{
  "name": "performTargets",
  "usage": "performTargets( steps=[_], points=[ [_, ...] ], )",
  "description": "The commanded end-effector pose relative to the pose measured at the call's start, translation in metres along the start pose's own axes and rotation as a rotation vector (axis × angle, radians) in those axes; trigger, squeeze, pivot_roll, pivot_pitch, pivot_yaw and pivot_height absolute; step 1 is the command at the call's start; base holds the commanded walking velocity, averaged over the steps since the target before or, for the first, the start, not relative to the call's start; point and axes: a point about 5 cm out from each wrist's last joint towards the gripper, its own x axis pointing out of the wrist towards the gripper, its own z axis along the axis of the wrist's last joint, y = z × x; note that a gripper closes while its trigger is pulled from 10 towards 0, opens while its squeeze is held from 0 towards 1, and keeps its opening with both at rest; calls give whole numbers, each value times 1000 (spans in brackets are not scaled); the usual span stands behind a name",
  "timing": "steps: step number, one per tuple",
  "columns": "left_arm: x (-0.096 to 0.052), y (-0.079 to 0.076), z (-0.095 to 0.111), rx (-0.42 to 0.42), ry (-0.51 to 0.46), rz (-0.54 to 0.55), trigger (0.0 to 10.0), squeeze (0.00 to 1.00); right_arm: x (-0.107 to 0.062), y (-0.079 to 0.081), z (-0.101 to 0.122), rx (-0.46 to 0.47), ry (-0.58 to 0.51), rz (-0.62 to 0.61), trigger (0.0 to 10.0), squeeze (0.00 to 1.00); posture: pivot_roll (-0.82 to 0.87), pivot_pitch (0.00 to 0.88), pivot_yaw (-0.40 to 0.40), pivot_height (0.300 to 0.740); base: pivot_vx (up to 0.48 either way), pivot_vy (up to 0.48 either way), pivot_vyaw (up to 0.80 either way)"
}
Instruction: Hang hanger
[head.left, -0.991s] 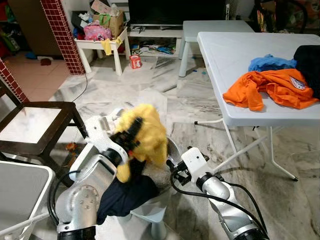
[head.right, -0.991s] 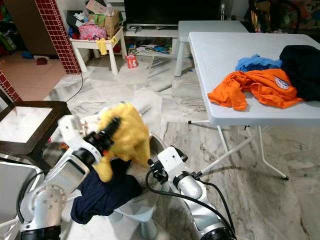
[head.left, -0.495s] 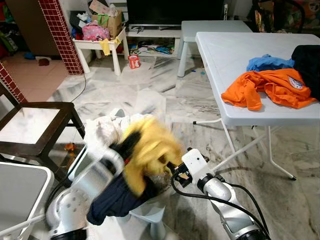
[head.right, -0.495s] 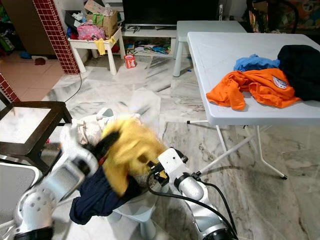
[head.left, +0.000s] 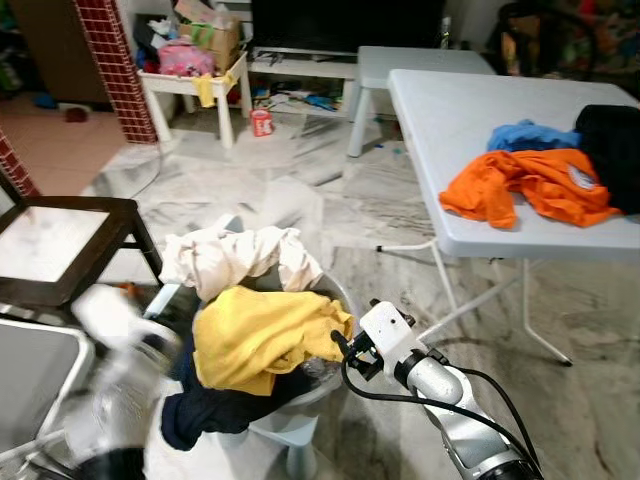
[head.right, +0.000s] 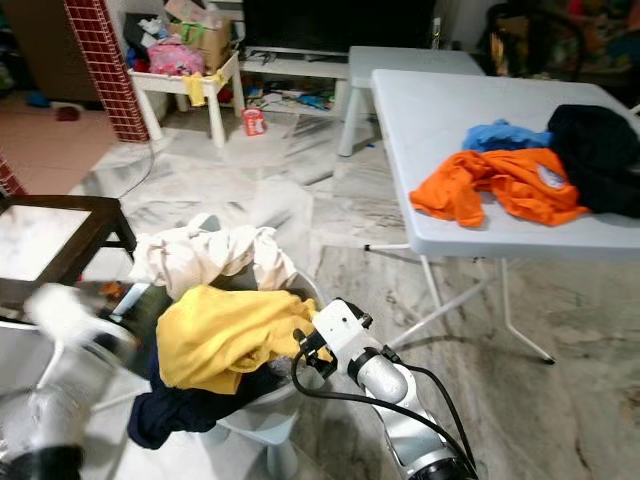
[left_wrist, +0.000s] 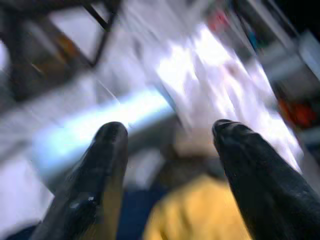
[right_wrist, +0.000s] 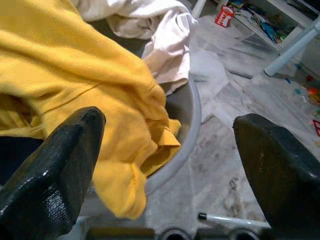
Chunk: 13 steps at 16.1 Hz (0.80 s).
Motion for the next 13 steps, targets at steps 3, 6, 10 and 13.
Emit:
performTargets(
  steps=[3, 6, 10, 13],
  points=[
    [2, 9, 8, 80, -91, 64, 10000, 1000, -2, 0, 3, -23, -6, 18, 10000, 0, -72, 16, -49, 740, 0, 0, 0],
    [-15, -23, 3, 423, -259, -119, 10000, 1000, -1, 1, 3, -22, -4, 13, 10000, 0, -69, 18, -37, 740, 0, 0, 0],
    [-49, -45, -14, 727, -425, -298, 10000, 1000, 0, 6, 1, -5, -3, 10, 10000, 0, -49, 21, -14, 740, 0, 0, 0],
    [-65, -35, -41, 837, -380, -391, 10000, 1000, 2, 8, 2, 2, -3, 7, 10000, 0, -48, 23, -6, 740, 0, 0, 0]
  ],
)
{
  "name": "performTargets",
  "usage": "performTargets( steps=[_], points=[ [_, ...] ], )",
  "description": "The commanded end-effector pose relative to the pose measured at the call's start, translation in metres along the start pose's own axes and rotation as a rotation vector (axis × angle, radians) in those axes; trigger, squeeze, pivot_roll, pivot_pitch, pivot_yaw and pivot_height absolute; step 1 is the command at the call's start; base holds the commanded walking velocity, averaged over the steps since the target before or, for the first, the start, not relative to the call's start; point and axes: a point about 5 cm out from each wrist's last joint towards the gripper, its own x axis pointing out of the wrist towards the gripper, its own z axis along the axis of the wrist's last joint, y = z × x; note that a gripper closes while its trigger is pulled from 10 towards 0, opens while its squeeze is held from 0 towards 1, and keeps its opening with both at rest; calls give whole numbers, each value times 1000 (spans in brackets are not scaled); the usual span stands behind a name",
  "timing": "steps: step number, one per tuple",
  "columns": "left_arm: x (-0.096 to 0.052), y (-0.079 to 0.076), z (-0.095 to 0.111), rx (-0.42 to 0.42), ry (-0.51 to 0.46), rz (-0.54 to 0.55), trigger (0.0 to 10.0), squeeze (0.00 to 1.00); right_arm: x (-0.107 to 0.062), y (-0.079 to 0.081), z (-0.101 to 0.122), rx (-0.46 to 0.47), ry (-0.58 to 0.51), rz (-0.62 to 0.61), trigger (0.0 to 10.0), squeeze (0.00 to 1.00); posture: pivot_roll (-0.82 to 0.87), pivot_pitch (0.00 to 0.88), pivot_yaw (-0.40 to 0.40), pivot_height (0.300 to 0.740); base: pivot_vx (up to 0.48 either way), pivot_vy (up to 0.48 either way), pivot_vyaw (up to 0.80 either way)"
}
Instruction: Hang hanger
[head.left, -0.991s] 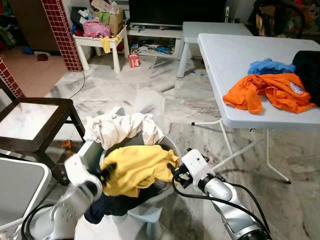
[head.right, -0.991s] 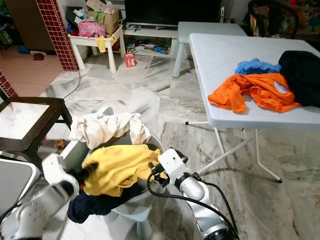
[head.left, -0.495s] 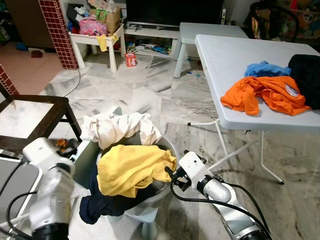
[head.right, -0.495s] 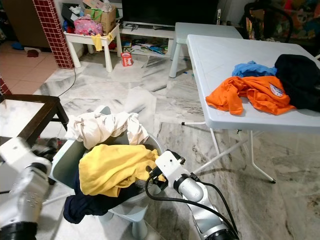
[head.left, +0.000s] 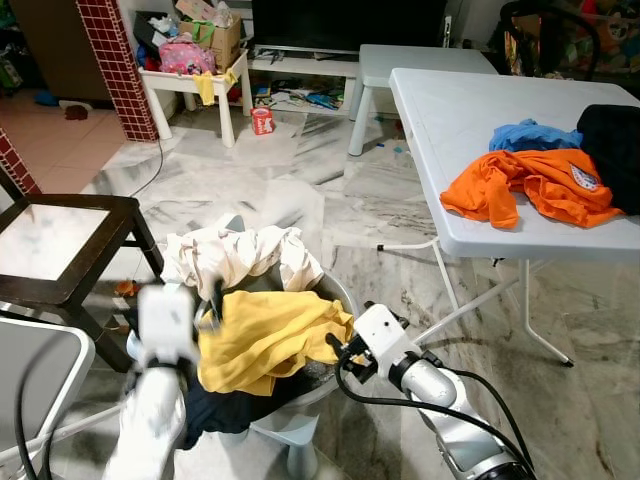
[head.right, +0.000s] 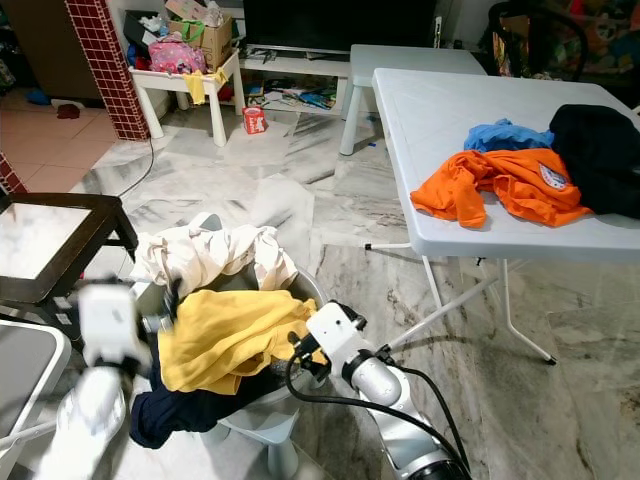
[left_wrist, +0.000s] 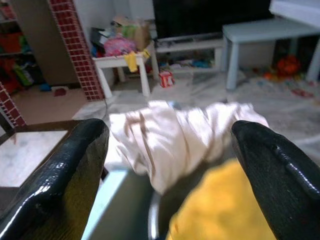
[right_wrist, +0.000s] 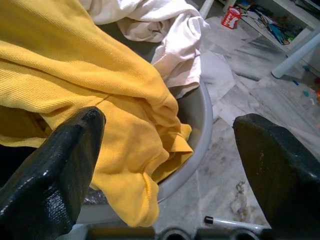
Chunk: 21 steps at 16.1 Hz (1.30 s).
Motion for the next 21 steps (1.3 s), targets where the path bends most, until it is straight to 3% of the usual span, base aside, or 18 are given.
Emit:
performTargets(
  steps=[1, 2, 3, 4, 5, 9, 12, 17, 21],
  points=[
    [-3, -3, -1, 16, -8, -27, 10000, 1000, -1, -1, 1, 1, -3, -12, 10000, 0, -49, 21, -5, 740, 0, 0, 0],
    [-8, -6, -11, 27, 38, -39, 10000, 1000, -1, -3, 1, 24, -8, -25, 10000, 0, -52, 19, -5, 740, 0, 0, 0],
    [-7, -7, -12, 27, 43, -35, 10000, 780, -1, -3, 1, 26, -10, -24, 10000, 0, -52, 18, -5, 740, 0, 0, 0],
    [-5, -8, -12, 24, 46, -37, 10000, 243, -2, -3, 1, 31, -15, -22, 10000, 0, -52, 16, -5, 740, 0, 0, 0],
    [-2, -10, -12, 14, 50, -34, 10000, 0, -2, -3, 2, 36, -20, -19, 10000, 0, -51, 15, -6, 740, 0, 0, 0],
    [5, -16, -11, 3, 48, -37, 10000, 0, 3, -4, 6, 92, -38, -37, 10000, 0, -34, 13, -2, 740, 0, -288, 0],
    [6, -21, -15, 4, 70, -70, 10000, 0, 7, -5, 5, 199, -39, -94, 10000, 0, -11, 14, 22, 740, 0, -209, 0],
    [3, -10, -20, 28, 102, -96, 10000, 0, 13, 4, -2, 307, -23, -140, 10000, 0, 56, 15, 61, 740, 0, 0, 0],
    [5, -8, -23, 29, 124, -97, 10000, 0, 15, -6, -9, 397, -4, -199, 10000, 0, 86, 0, 38, 740, 0, 0, 0]
  ],
)
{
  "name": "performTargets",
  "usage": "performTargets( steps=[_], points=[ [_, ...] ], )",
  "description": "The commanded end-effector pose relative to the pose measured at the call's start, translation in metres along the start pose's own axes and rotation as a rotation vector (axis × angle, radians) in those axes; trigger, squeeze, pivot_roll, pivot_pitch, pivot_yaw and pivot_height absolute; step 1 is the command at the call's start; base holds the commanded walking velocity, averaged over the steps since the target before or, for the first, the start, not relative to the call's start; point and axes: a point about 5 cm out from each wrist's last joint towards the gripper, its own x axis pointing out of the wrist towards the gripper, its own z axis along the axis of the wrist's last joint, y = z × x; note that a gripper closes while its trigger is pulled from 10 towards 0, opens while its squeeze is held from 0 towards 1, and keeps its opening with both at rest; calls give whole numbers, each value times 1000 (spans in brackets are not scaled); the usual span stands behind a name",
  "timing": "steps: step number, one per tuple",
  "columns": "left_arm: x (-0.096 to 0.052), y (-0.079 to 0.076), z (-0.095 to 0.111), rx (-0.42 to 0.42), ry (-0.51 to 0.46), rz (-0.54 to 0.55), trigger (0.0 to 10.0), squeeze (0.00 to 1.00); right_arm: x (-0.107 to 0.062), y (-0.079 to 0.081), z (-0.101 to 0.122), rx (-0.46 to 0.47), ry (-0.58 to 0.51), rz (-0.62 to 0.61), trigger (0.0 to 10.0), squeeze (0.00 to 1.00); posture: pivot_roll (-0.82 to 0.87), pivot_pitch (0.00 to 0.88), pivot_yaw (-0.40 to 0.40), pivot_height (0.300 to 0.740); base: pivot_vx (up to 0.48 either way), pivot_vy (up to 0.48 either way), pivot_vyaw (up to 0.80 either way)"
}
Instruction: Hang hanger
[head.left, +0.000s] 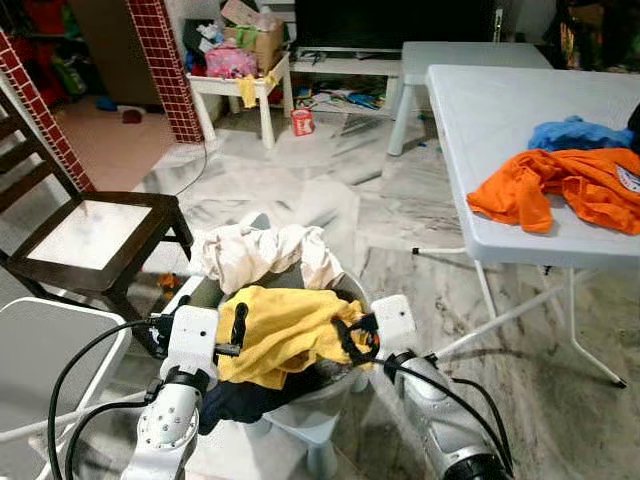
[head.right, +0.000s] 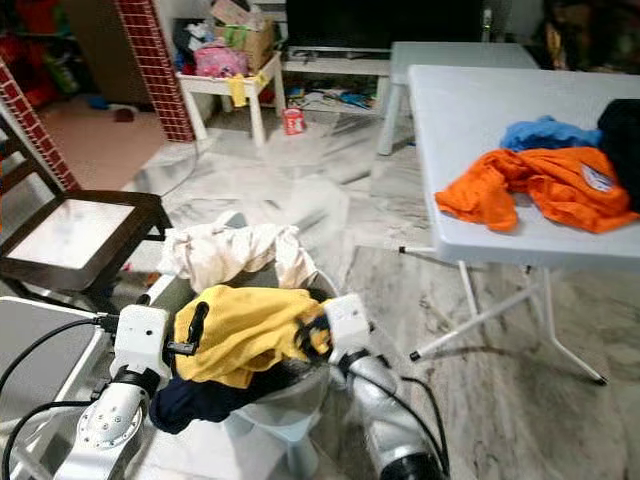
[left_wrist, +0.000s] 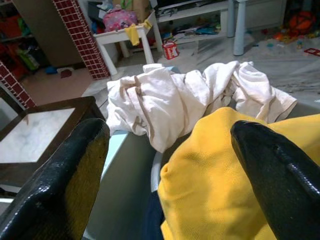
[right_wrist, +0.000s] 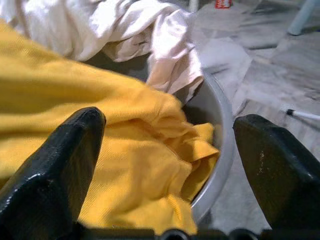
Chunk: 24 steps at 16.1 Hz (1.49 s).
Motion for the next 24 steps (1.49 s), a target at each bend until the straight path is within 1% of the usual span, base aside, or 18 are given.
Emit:
performTargets(
  steps=[1, 3, 4, 5, 7, 8, 9, 10, 11, 12, 13, 15, 16, 17, 19, 22, 23, 24],
  points=[
    [0, 3, -5, -4, 31, 6, 10000, 0, 2, -5, 1, 34, 2, -35, 10000, 0, 85, 4, 36, 740, 0, 0, 0],
    [-2, 1, -6, -1, 42, -21, 10000, 0, 4, -8, 4, 44, -7, -66, 10000, 0, 76, 11, 47, 740, 0, 0, 0],
    [-4, -3, -7, -2, 47, -60, 10000, 0, 3, -14, 6, 45, -22, -105, 10000, 0, 65, 10, 52, 740, 0, 0, 0],
    [-6, -6, -9, -2, 51, -97, 10000, 0, 0, -20, 3, 53, -23, -151, 10000, 0, 57, 6, 51, 740, 0, 0, 0],
    [-4, -15, -16, -9, 57, -193, 10000, 0, -7, -30, -8, 93, -2, -232, 10000, 0, 61, 0, 29, 740, 0, 0, 0],
    [-1, -20, -16, -13, 56, -215, 10000, 0, -12, -38, -15, 97, 27, -271, 10000, 0, 53, 0, 34, 740, 0, 0, 0],
    [5, -20, -11, -49, 42, -203, 10000, 0, -18, -46, -18, 113, 36, -306, 10000, 0, 17, 0, 43, 740, 0, 0, 0],
    [7, -20, -10, -53, 38, -206, 10000, 0, -19, -49, -19, 108, 35, -319, 10000, 0, -9, 0, 54, 740, 0, 0, 0],
    [12, -25, -11, -30, 36, -259, 10000, 0, -27, -59, -23, 127, 40, -379, 10000, 0, -23, 0, 71, 740, 0, 0, 0],
    [16, -28, -11, -18, 36, -289, 10000, 0, -30, -62, -26, 140, 43, -402, 10000, 0, -33, 0, 89, 740, 0, 0, 0],
    [21, -30, -8, -11, 30, -329, 10000, 0, -34, -63, -33, 136, 54, -411, 10000, 0, -50, 0, 124, 740, 0, 0, 0],
    [24, -27, -11, -27, 48, -311, 10000, 0, -33, -61, -36, 144, 63, -425, 10000, 0, -56, 0, 141, 740, 0, 0, 0],
    [21, -27, -14, -29, 58, -319, 10000, 0, -31, -58, -34, 146, 54, -425, 10000, 0, -56, 0, 151, 740, 0, 0, 0],
    [19, -29, -18, -28, 64, -328, 10000, 0, -30, -56, -32, 144, 46, -421, 10000, 0, -57, 0, 145, 740, 0, 0, 0],
    [17, -30, -21, -37, 69, -319, 10000, 0, -26, -50, -26, 94, 32, -367, 10000, 0, -49, 0, 111, 740, 0, 0, 0],
    [15, -25, -25, -64, 78, -235, 10000, 0, -18, -46, -15, 28, 19, -281, 10000, 0, -30, 0, 52, 740, 0, 0, 0],
    [12, -22, -30, -41, 97, -201, 10000, 0, -16, -46, -12, 13, 14, -262, 10000, 0, -25, 0, 40, 740, 0, 0, 0],
    [8, -21, -35, -48, 116, -190, 10000, 0, -13, -47, -9, 1, 13, -248, 10000, 0, -18, 0, 29, 740, 0, 0, 0]
  ],
)
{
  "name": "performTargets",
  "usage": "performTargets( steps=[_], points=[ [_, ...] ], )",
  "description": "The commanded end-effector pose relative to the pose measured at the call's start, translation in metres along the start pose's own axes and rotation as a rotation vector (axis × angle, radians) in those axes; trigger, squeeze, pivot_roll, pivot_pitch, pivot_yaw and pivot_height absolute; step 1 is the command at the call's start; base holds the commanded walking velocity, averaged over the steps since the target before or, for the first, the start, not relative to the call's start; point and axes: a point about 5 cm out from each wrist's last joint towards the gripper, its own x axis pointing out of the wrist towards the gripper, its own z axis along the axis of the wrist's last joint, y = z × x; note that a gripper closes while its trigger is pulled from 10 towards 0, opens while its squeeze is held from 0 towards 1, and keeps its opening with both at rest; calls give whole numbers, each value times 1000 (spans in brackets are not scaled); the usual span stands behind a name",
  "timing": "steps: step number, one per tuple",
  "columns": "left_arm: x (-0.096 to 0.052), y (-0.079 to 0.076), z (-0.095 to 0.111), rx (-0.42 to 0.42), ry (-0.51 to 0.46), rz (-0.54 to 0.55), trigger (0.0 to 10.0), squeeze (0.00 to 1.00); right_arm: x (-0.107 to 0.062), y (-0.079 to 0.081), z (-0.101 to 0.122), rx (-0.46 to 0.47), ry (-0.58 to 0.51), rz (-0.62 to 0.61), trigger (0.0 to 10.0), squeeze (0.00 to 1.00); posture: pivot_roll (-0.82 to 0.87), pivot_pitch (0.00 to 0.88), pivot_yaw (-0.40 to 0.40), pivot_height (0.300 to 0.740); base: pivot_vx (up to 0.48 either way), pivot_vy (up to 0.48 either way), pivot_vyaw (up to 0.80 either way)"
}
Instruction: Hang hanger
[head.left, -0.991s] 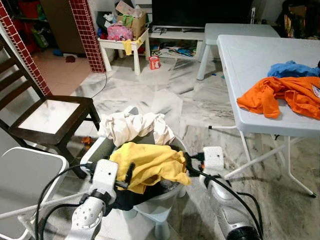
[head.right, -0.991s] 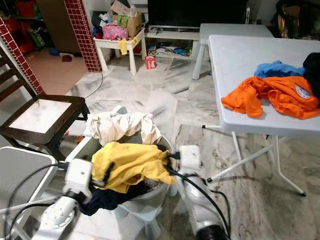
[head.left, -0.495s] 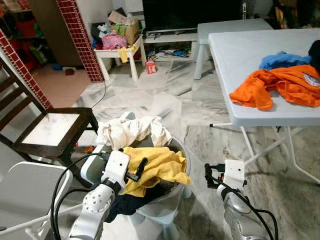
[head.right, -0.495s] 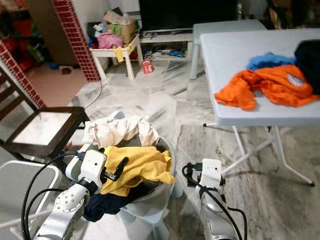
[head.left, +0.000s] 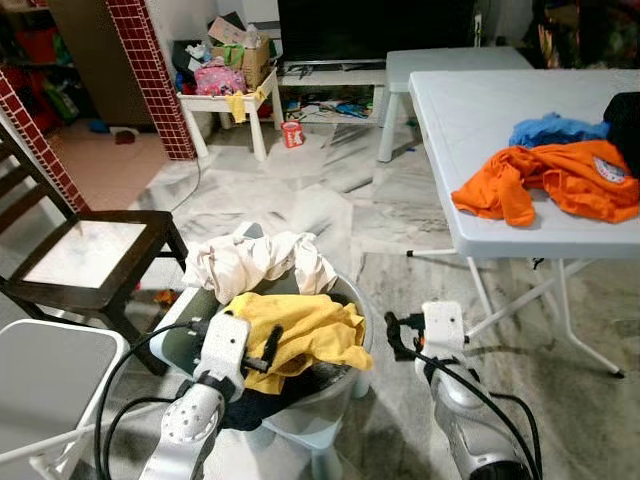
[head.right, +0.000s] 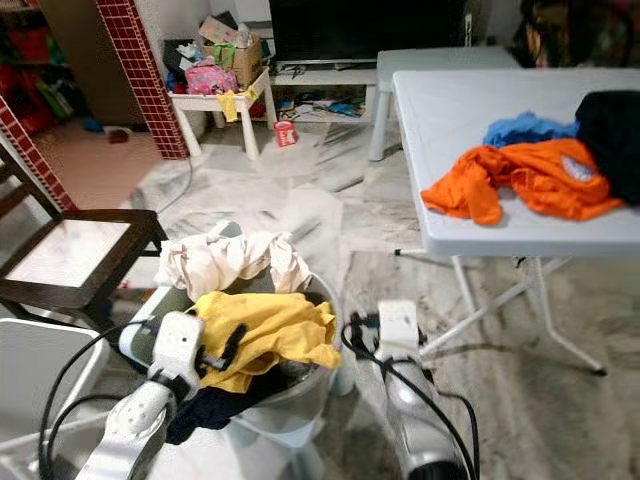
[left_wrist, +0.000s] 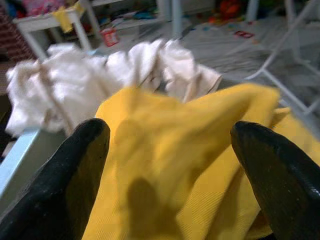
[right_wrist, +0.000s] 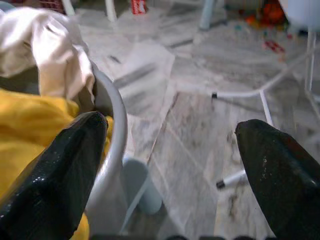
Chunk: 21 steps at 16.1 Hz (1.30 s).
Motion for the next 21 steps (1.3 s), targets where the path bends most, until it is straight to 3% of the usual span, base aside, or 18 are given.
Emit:
performTargets(
  steps=[1, 3, 5, 7, 8, 9, 12, 13, 16, 21],
  points=[
    [-6, 4, -10, 14, 41, 9, 10000, 0, 3, 2, 3, -21, 4, 27, 10000, 0, -12, 0, 19, 740, 0, 0, 0],
    [-9, 1, -6, 76, -1, -71, 10000, 0, 7, 3, 8, -36, -4, 44, 10000, 0, -12, 0, 14, 740, 0, 0, 0],
    [-10, -1, 4, 222, -62, -145, 10000, 0, 8, 3, 10, -56, -7, 58, 10000, 0, -16, 0, 13, 740, 0, 0, 0],
    [-13, 0, -9, 278, 8, -180, 10000, 0, 8, 4, 10, -61, -7, 63, 10000, 0, -19, 0, 14, 740, 0, 0, 0],
    [-14, 1, -27, 318, 130, -229, 10000, 0, 8, 5, 10, -64, -7, 67, 10000, 0, -28, 0, 13, 740, 0, 0, 0],
    [-16, -1, -32, 336, 138, -309, 10000, 0, 8, 5, 10, -65, -8, 72, 10000, 0, -28, 0, 12, 740, 0, 0, 0],
    [-23, 10, -36, 362, 192, -298, 10000, 0, 5, 12, 9, -60, -6, 161, 10000, 0, -28, 0, 2, 740, 0, 0, 0],
    [-24, 15, -37, 379, 214, -277, 0, 0, 4, 15, 9, -80, -9, 214, 10000, 0, -29, 0, 1, 740, 0, 0, 0],
    [-19, 33, -26, 393, 197, -196, 0, 0, -3, 18, 4, -141, 19, 356, 10000, 0, -30, 0, -6, 740, 0, 0, 0],
    [-12, 38, -12, 370, 132, -148, 0, 0, -16, 14, -4, -233, 63, 566, 10000, 0, -29, 0, -9, 740, 0, 0, 0]
  ],
)
